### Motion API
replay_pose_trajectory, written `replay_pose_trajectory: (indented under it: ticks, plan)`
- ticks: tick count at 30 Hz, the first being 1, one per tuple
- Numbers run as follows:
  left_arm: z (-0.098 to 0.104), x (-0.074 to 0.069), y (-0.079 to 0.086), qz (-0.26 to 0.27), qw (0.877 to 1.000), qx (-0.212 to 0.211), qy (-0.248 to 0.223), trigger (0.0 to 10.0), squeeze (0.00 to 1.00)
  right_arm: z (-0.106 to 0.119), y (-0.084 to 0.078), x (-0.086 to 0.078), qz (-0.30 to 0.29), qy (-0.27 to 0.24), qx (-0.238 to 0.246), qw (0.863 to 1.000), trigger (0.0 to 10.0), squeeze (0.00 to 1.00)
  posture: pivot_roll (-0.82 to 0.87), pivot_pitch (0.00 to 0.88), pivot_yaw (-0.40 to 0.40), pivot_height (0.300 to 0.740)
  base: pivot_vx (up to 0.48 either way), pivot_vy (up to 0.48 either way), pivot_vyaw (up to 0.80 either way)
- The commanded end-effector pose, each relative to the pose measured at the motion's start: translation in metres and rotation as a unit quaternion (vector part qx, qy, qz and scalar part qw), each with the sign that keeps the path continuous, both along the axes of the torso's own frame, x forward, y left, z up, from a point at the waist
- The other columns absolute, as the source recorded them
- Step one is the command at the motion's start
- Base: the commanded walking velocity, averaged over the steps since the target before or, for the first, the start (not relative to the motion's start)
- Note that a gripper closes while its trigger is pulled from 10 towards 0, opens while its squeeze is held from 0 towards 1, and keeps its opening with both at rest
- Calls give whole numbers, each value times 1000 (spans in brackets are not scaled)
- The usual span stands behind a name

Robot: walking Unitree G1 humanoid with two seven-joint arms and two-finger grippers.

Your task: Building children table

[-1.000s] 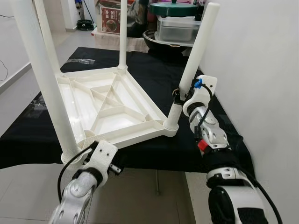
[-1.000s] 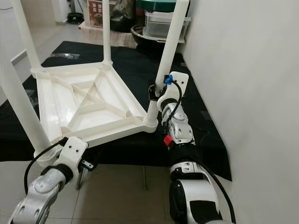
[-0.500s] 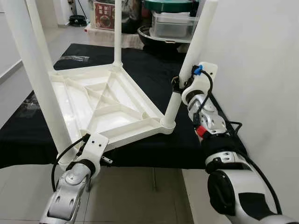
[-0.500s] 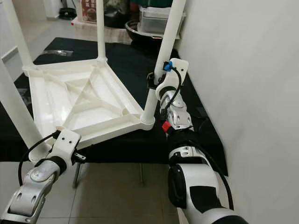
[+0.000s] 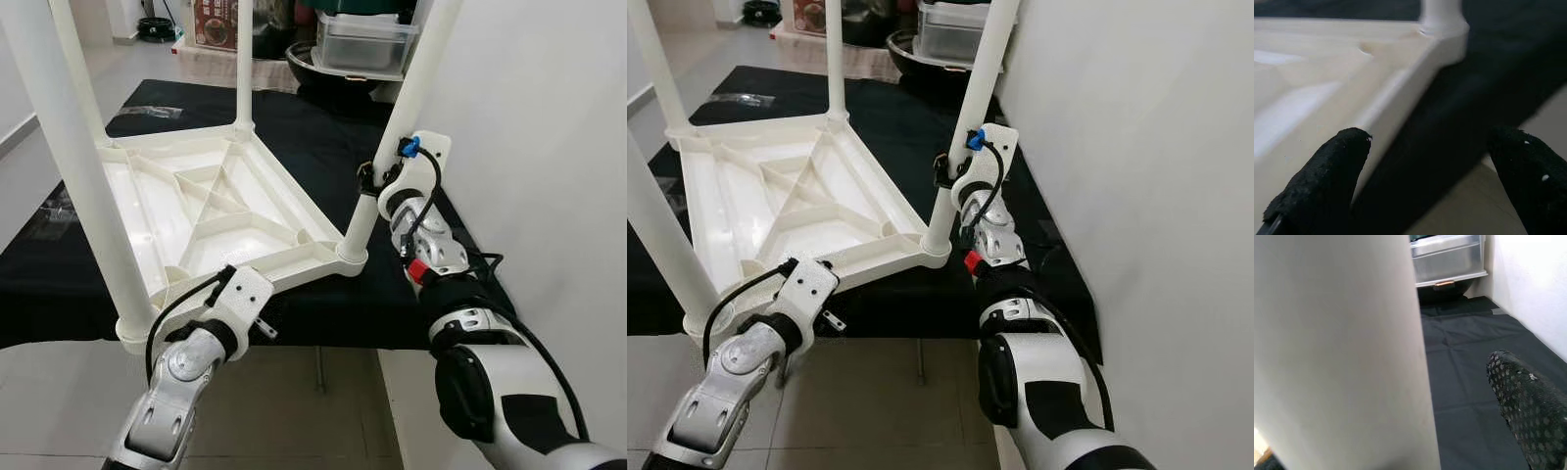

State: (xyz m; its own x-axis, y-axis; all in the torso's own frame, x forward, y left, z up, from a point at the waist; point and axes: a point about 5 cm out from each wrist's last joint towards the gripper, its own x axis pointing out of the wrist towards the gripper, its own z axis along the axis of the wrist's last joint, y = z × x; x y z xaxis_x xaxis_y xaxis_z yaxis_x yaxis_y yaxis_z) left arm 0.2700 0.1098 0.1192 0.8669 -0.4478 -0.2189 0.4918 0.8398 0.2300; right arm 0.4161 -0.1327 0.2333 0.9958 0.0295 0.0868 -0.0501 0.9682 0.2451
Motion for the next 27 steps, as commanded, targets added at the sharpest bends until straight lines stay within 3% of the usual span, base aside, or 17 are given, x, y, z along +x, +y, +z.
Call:
replay_pose_trajectory:
  ticks: [1, 7, 12, 15, 19, 23, 24, 25, 26, 27]
  plan:
    - [-14, -5, -5, -18, 999, -10, 39, 10000, 0, 7, 0, 2, -2, -12, 0, 1000, 10000, 0, 95, 81, -142, 740, 0, 0, 0]
    - [-14, -3, -2, -26, 997, -31, 60, 10000, 0, 10, 1, 2, -3, -18, -2, 1000, 10000, 0, 94, 79, -138, 740, 0, 0, 0]
    - [-12, 4, 9, -7, 999, -18, 51, 10000, 0, 11, 0, 2, -3, -20, -1, 1000, 10000, 0, 95, 81, -137, 740, 0, 0, 0]
    - [-15, 8, 27, 24, 998, -3, 55, 10000, 0, 13, -3, 3, -6, -20, -1, 1000, 10000, 0, 96, 79, -137, 740, 0, 0, 0]
    - [-21, 8, 38, 44, 997, 7, 69, 10000, 0, 15, -4, 4, -6, -21, -3, 1000, 10000, 0, 97, 78, -139, 740, 0, 0, 0]
    - [-24, 7, 41, 45, 996, 5, 76, 10000, 0, 18, -4, 4, -8, -24, -3, 1000, 10000, 0, 94, 77, -139, 740, 0, 0, 0]
    - [-26, 6, 42, 46, 996, 8, 79, 10000, 0, 19, -4, 5, -6, -27, -5, 1000, 7020, 0, 95, 77, -144, 740, 0, 0, 0]
    - [-27, 5, 43, 47, 996, 11, 80, 10000, 0, 20, -4, 5, -4, -29, -6, 1000, 7020, 0, 95, 77, -144, 740, 0, 0, 0]
    - [-29, 5, 44, 52, 995, 16, 82, 10000, 0, 21, -3, 5, -4, -30, -4, 1000, 0, 0, 95, 78, -142, 740, 0, 0, 0]
    - [-30, 5, 45, 55, 995, 20, 83, 10000, 0, 21, -3, 5, -3, -31, -3, 1000, 0, 0, 92, 78, -141, 740, 0, 0, 0]
